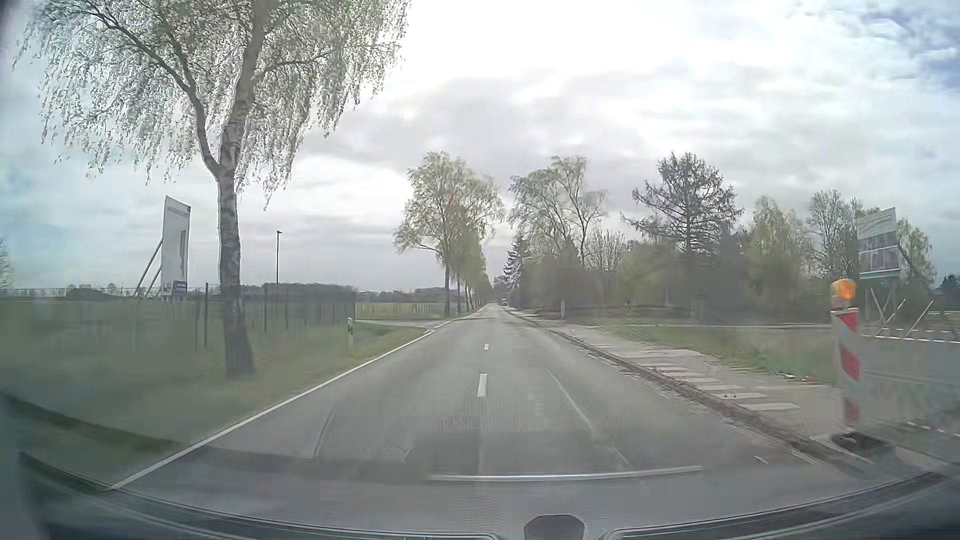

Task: Follow the waypoints while adhering to traffic rules and regulations

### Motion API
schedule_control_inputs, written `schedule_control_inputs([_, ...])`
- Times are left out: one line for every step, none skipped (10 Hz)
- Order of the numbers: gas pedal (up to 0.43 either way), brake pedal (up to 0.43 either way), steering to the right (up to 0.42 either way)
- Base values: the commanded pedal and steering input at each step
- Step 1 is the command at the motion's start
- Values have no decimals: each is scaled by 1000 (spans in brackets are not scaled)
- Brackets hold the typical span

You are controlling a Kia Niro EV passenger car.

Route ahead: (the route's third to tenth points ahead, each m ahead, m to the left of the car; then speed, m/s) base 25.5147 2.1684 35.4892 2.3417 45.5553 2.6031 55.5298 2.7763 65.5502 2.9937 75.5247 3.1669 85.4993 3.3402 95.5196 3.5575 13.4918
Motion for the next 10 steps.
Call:
schedule_control_inputs([177, 0, 6])
schedule_control_inputs([177, 6, 4])
schedule_control_inputs([177, 0, 2])
schedule_control_inputs([177, 0, 1])
schedule_control_inputs([189, 6, 1])
schedule_control_inputs([189, 0, 0])
schedule_control_inputs([189, 6, -1])
schedule_control_inputs([189, 0, -2])
schedule_control_inputs([189, 0, -2])
schedule_control_inputs([189, 0, -3])
